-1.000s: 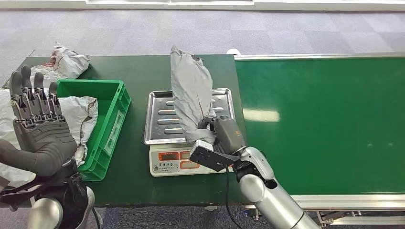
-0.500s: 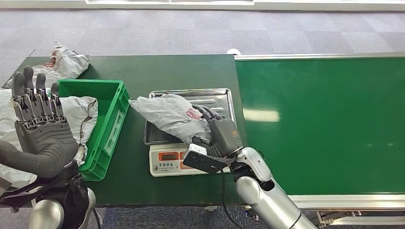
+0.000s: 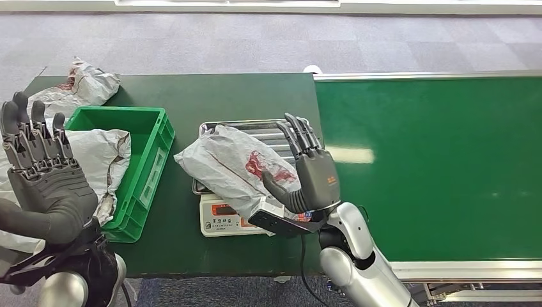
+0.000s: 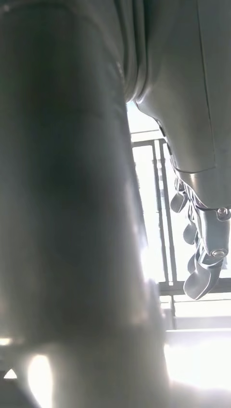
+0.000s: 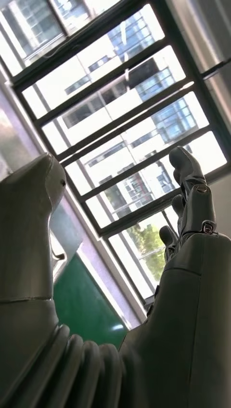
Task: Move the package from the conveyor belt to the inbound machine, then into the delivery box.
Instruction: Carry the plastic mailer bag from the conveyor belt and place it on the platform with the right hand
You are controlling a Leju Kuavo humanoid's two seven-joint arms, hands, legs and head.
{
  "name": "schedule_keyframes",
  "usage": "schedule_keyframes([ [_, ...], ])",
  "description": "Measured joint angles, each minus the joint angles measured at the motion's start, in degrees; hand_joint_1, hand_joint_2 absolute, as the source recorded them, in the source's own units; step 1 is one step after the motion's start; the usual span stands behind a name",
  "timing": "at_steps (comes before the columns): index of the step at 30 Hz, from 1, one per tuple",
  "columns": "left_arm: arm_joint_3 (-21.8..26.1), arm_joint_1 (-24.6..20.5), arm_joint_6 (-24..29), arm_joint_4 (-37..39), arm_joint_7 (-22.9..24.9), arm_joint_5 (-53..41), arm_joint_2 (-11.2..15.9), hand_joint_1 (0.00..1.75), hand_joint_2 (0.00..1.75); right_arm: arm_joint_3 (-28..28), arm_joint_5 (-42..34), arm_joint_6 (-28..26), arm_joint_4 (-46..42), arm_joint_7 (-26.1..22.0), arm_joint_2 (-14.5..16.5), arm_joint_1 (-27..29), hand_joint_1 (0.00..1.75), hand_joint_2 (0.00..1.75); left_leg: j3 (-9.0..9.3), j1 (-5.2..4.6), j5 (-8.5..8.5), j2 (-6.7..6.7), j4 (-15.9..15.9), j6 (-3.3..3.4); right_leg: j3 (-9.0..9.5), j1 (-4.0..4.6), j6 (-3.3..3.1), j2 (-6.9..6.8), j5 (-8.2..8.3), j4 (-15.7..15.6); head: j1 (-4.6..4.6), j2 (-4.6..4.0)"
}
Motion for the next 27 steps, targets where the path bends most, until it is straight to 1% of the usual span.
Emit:
schedule_keyframes([
  [4, 0.0, 0.1, 0.1, 0.0, 0.1, -0.5, 0.0, 0.00, 0.00, -0.3, -0.1, -2.2, -4.4, -0.7, -1.0, 2.3, 0.00, 0.00, -0.01, 0.00, -0.01, 0.01, 0.0, 0.00, 0.00, -0.01, 0.00, 0.00, 0.00, 0.0, -0.01, 0.00],
  [8, 0.0, 0.1, -1.3, 0.0, 1.6, -2.4, 0.6, 0.00, 0.00, -1.1, -2.6, -4.4, -7.8, -2.6, -1.9, 4.5, 0.00, 0.00, -0.01, 0.00, -0.02, 0.00, 0.0, 0.01, -0.01, -0.01, 0.00, -0.01, -0.01, 0.0, 0.01, 0.00],
  [11, 0.0, -0.5, -3.5, 0.4, 4.4, -8.3, 1.8, 0.00, 0.00, -1.8, -4.7, -6.1, -11.1, -3.9, -2.8, 6.9, 0.00, 0.00, 0.00, 0.00, -0.03, 0.01, 0.0, 0.02, -0.02, 0.00, -0.01, -0.02, -0.02, 0.0, -0.01, 0.00],
  [14, -0.4, -2.1, -6.0, 1.3, 7.4, -18.2, 3.3, 0.00, 0.00, -2.6, -5.8, -7.4, -14.0, -4.9, -3.9, 9.5, 0.00, 0.00, 0.01, -0.01, -0.03, 0.01, 0.0, 0.02, -0.03, -0.01, -0.01, -0.02, -0.02, 0.0, -0.01, 0.00],
  [16, -0.9, -3.7, -7.3, 2.6, 8.7, -22.8, 4.3, 0.00, 0.87, -3.3, -6.4, -8.0, -15.8, -5.7, -4.7, 11.5, 0.00, 0.00, 0.01, -0.01, -0.03, 0.01, 0.0, 0.02, -0.01, -0.01, -0.01, -0.02, -0.02, 0.0, 0.00, 0.00],
  [18, -1.5, -5.1, -8.5, 3.7, 9.7, -25.4, 5.1, 0.00, 1.75, -4.0, -7.0, -8.6, -17.2, -6.4, -5.4, 13.2, 0.00, 0.87, 0.02, 0.00, -0.02, 0.02, 0.0, 0.02, -0.02, -0.01, -0.01, 0.00, -0.01, 0.0, 0.00, 0.00],
  [20, -2.5, -7.1, -11.2, 5.1, 11.1, -28.8, 6.4, 0.00, 1.75, -4.5, -8.0, -9.5, -18.3, -7.3, -5.8, 14.4, 0.00, 1.75, 0.03, 0.00, -0.02, 0.03, 0.0, 0.02, -0.03, 0.00, -0.01, 0.02, -0.01, 0.0, -0.01, 0.00],
  [23, -6.0, -12.2, -17.8, 9.8, 12.5, -34.1, 9.9, 0.00, 1.75, -5.8, -10.6, -11.7, -19.9, -10.4, -6.3, 16.1, 0.00, 1.75, 0.04, -0.01, 0.00, -0.03, 0.0, 0.01, 0.01, 0.00, -0.02, -0.08, 0.00, 0.0, 0.01, 0.00],
  [25, -9.0, -16.2, -21.1, 14.3, 12.4, -35.4, 12.5, 0.00, 1.75, -6.7, -11.8, -13.1, -20.8, -12.1, -6.5, 17.1, 0.00, 1.75, 0.05, -0.01, 0.03, 0.01, 0.0, -0.03, -0.01, 0.02, -0.06, -0.03, 0.04, 0.0, 0.01, 0.00],
  [27, -12.1, -20.4, -23.9, 19.0, 11.9, -35.6, 14.6, 0.00, 1.75, -7.5, -12.8, -13.7, -21.4, -12.9, -6.8, 17.9, 0.00, 1.75, 0.06, 0.00, 0.06, 0.06, 0.0, -0.07, -0.03, 0.03, -0.09, 0.05, 0.09, 0.0, 0.00, 0.00],
])
